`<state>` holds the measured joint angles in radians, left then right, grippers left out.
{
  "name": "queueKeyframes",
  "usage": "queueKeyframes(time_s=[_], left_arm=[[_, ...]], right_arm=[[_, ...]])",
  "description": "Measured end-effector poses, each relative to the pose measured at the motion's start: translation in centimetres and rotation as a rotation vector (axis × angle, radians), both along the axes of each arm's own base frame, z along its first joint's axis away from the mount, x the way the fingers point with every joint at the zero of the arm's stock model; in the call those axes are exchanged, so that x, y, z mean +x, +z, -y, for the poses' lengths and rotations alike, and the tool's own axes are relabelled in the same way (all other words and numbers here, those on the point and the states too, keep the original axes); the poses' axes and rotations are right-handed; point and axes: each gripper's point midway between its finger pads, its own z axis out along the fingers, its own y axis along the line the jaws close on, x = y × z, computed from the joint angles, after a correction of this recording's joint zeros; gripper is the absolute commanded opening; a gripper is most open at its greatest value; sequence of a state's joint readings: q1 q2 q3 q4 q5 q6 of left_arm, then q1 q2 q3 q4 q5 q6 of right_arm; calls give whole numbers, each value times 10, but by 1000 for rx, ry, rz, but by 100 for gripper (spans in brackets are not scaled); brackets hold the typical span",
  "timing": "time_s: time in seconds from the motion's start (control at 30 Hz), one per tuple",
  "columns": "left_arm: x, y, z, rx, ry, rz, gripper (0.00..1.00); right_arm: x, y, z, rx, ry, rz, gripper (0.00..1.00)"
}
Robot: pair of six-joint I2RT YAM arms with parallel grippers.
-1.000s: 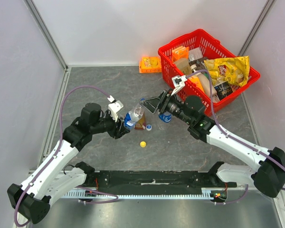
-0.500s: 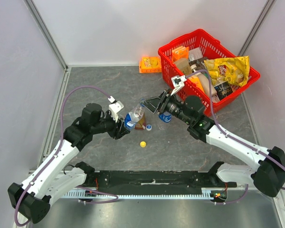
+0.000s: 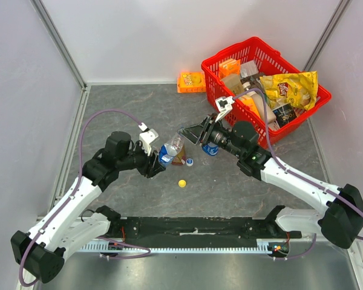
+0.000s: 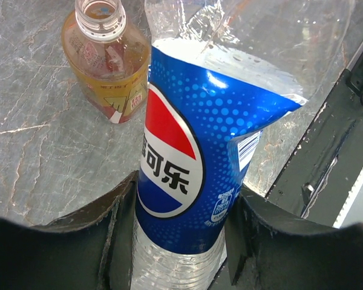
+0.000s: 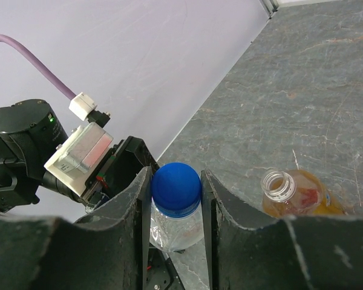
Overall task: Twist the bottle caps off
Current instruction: Unscrew the bottle cap from the plastic bottle.
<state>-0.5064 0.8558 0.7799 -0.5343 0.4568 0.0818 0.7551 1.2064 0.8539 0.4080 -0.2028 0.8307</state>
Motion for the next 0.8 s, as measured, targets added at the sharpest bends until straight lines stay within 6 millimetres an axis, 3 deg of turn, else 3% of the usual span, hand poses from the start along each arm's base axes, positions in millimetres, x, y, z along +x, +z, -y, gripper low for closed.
queueKeyframes(time_s=[0.37, 0.6, 0.8], left_arm=[[-5, 1, 4, -23, -14, -41, 17], [-15, 11, 13, -85, -49, -84, 12], [-31, 26, 21, -154, -130, -99, 12]], right_arm=[[-2, 0, -1, -14, 18, 27, 0], [-10, 15, -1, 2, 66, 111, 0], [-30, 39, -4, 44, 170, 226, 0]])
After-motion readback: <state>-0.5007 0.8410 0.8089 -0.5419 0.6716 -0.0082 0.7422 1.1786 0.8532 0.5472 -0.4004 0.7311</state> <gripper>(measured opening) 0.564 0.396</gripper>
